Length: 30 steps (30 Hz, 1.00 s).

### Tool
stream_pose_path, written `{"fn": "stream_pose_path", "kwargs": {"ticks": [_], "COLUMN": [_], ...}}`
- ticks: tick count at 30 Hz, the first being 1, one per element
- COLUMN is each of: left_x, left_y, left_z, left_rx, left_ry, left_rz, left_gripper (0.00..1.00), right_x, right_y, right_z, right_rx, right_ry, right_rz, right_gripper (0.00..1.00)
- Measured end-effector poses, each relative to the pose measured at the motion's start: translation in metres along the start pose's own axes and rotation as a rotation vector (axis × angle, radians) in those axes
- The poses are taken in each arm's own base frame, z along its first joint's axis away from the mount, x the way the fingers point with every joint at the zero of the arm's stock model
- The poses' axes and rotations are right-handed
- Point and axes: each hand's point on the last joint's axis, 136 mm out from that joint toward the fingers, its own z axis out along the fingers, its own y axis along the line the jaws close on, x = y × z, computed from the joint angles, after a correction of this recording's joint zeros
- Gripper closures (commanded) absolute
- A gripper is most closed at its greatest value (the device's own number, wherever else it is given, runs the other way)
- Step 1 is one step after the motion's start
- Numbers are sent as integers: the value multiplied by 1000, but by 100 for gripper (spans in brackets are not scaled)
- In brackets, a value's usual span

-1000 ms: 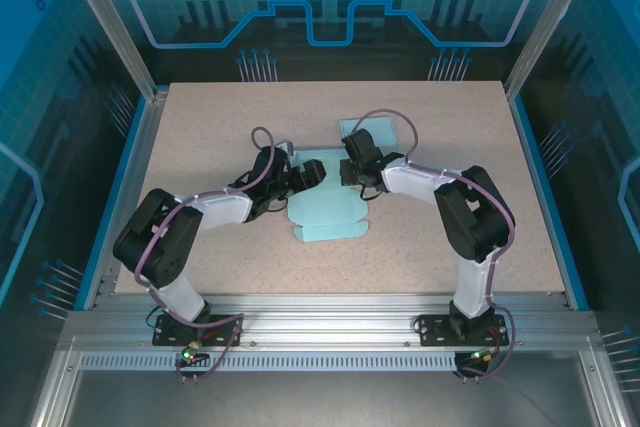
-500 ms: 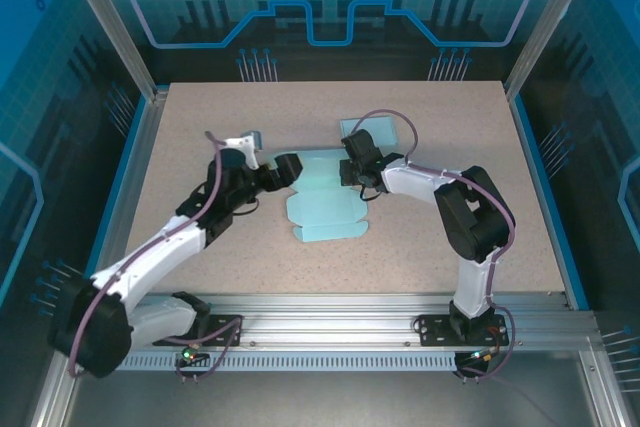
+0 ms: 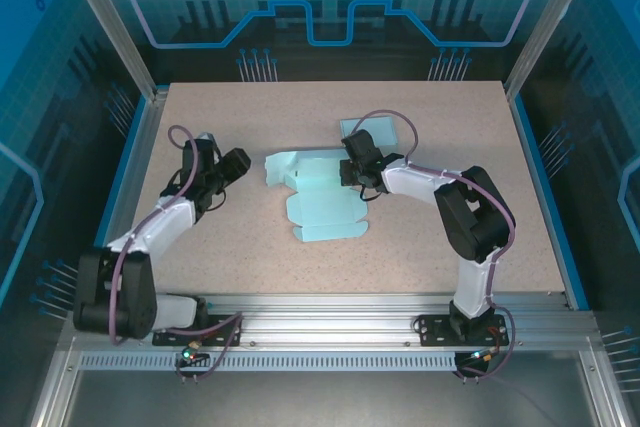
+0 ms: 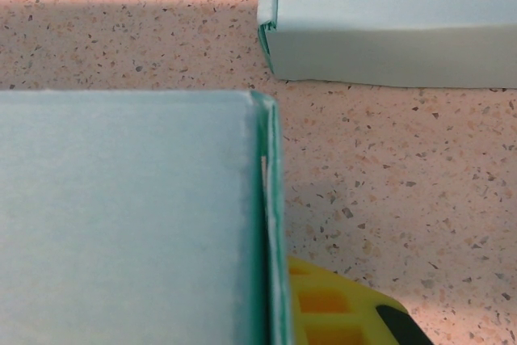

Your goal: Fold the paper box

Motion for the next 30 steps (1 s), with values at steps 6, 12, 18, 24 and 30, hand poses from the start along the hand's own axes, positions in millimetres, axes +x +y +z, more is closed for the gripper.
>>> {"fn": "stream_pose_path", "kwargs": {"ticks": [6, 12, 18, 24, 30], "left_x": [3, 24, 39, 49, 55], "left_y": [8, 5, -20, -49, -67], "left_z": [46, 75, 85, 88, 84], "left_rx": [-35, 27, 135, 260, 330], "left_ry": [83, 164, 199, 218, 217], "left_rz": [-7, -14, 15, 44, 68], "left_gripper": [37, 38, 39, 40, 40], "right_x": [0, 0, 0, 1, 1], "right_y": [1, 1, 1, 0, 0], "right_z": [0, 0, 0, 0, -1], "right_rx": [-5, -5, -4, 0, 6], "right_ry": [1, 1, 2, 7, 14], "right_rz": [0, 1, 3, 6, 7], "right_gripper": [100, 100, 100, 100, 100]}}
